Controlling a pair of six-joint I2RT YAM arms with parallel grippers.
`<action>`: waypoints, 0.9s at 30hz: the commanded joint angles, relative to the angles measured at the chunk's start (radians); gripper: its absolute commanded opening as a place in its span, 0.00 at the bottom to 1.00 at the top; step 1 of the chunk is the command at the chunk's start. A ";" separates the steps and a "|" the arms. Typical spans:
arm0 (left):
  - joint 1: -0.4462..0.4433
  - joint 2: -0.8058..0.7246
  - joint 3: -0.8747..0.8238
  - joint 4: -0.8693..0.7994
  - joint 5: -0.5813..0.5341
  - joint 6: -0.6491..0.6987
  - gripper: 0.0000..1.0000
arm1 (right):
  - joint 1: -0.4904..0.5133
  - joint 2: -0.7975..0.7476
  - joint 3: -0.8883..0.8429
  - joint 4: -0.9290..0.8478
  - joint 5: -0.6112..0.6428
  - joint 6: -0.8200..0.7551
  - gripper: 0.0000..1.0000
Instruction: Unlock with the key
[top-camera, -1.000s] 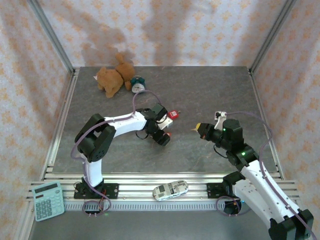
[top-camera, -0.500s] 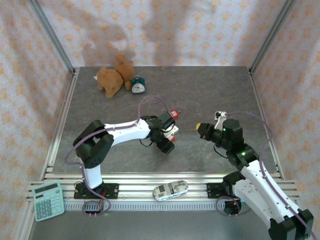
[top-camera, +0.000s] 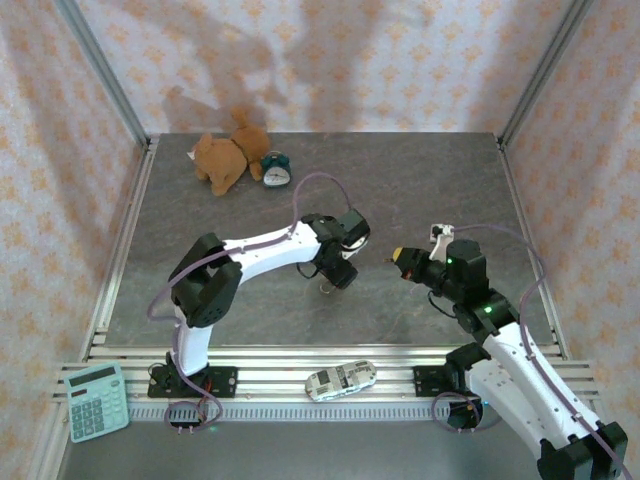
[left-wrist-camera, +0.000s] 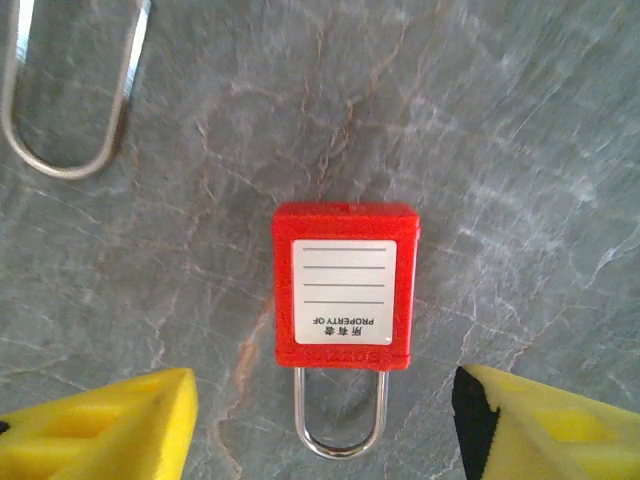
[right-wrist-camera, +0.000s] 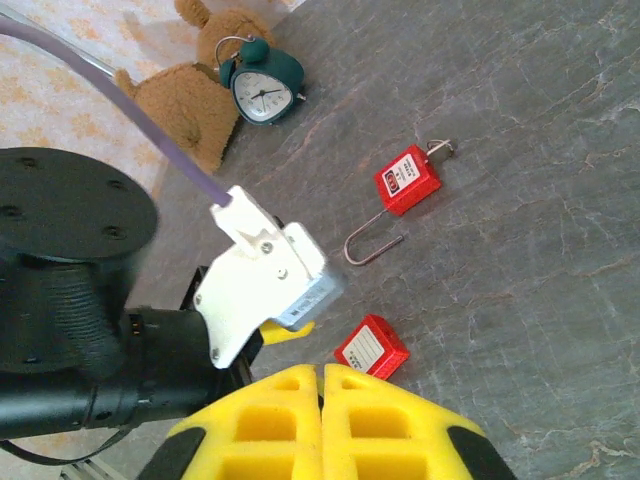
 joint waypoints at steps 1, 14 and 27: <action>-0.009 0.041 0.064 -0.117 -0.006 -0.026 0.68 | 0.002 -0.016 -0.007 0.005 0.022 -0.016 0.00; -0.015 0.150 0.143 -0.150 -0.002 -0.041 0.61 | 0.003 -0.033 -0.020 0.006 0.019 -0.014 0.00; -0.014 0.205 0.134 -0.149 -0.004 -0.024 0.52 | 0.003 -0.048 -0.018 -0.015 0.027 -0.022 0.00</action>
